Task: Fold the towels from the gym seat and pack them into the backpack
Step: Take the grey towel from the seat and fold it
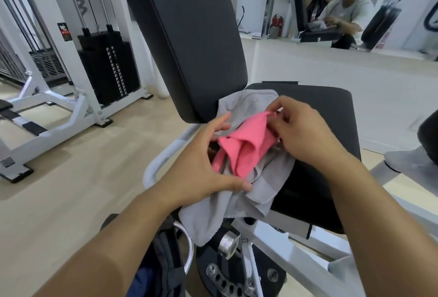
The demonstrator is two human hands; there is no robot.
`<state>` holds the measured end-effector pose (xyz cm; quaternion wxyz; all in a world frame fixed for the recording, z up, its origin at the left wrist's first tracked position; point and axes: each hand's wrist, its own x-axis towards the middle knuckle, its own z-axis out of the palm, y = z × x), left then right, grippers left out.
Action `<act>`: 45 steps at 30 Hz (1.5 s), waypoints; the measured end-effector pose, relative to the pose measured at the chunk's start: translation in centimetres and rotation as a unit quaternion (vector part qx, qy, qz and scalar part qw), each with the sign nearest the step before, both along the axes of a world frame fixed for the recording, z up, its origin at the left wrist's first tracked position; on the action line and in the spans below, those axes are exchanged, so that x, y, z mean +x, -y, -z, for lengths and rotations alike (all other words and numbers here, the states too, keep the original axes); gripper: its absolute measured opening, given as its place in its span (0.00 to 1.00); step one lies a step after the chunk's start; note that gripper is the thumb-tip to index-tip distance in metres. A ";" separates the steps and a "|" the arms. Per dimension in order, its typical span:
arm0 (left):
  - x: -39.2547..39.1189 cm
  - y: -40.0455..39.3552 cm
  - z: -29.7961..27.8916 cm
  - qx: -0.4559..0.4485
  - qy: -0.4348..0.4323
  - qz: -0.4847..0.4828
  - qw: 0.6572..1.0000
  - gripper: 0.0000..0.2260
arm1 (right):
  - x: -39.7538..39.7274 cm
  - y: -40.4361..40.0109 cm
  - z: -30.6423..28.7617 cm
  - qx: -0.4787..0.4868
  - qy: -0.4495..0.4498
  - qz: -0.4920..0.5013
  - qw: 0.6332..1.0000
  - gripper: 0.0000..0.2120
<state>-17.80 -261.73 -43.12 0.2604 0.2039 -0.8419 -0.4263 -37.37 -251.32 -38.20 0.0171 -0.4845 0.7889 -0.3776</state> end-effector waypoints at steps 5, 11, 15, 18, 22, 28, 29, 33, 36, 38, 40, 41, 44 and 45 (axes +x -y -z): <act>0.1 0.2 0.4 -0.016 -0.032 -0.023 0.999 0.32 | -0.9 -0.2 -0.5 -0.181 0.205 0.058 0.960 0.05; 1.1 1.6 -0.1 -0.021 -0.053 -0.186 0.981 0.11 | -4.8 -1.2 -1.2 -0.356 0.248 0.200 0.878 0.04; 1.8 2.6 -0.1 -0.014 -0.045 -0.226 0.973 0.11 | -5.6 -1.6 -0.4 -0.166 0.161 0.113 0.966 0.07; 2.2 2.3 -0.6 -0.023 -0.055 -0.200 0.978 0.11 | -4.1 -1.3 0.0 0.001 0.074 -0.010 0.997 0.10; 3.2 2.0 -2.0 0.045 -0.110 -0.138 0.983 0.14 | -2.6 -1.5 -1.1 0.115 0.019 0.016 0.993 0.39; 4.4 0.8 -2.0 0.149 0.036 -0.077 0.985 0.16 | -1.5 -0.8 -0.2 0.231 -0.003 -0.076 0.970 0.34; 4.5 0.7 -2.0 0.150 0.039 -0.062 0.986 0.17 | -1.8 -0.5 0.0 0.207 -0.012 -0.057 0.977 0.30; 5.0 0.6 -2.2 0.111 0.040 -0.092 0.989 0.22 | -2.3 0.3 0.5 0.161 -0.066 0.002 0.985 0.14; 4.8 0.2 -1.9 0.007 0.142 -0.074 0.987 0.38 | -1.3 0.1 0.3 0.133 -0.120 -0.017 0.984 0.08; 4.4 0.2 -1.7 -0.062 0.171 -0.084 0.980 0.23 | -0.6 0.0 0.2 0.127 -0.121 -0.042 0.984 0.06; 4.0 0.4 -1.4 -0.075 0.147 -0.098 0.981 0.10 | -0.5 0.0 0.2 0.118 -0.099 -0.027 0.988 0.06; 3.7 0.4 -1.4 -0.074 0.115 -0.099 0.986 0.10 | -0.8 -0.1 0.2 0.083 -0.050 -0.003 0.995 0.05; 3.4 0.3 -1.8 -0.042 -0.072 -0.197 0.977 0.12 | -1.8 -0.4 0.0 -0.062 0.143 0.075 0.985 0.04; 3.6 0.4 -2.2 -0.008 -0.151 -0.270 0.951 0.11 | -2.4 -0.5 -0.1 -0.100 0.189 0.093 0.973 0.04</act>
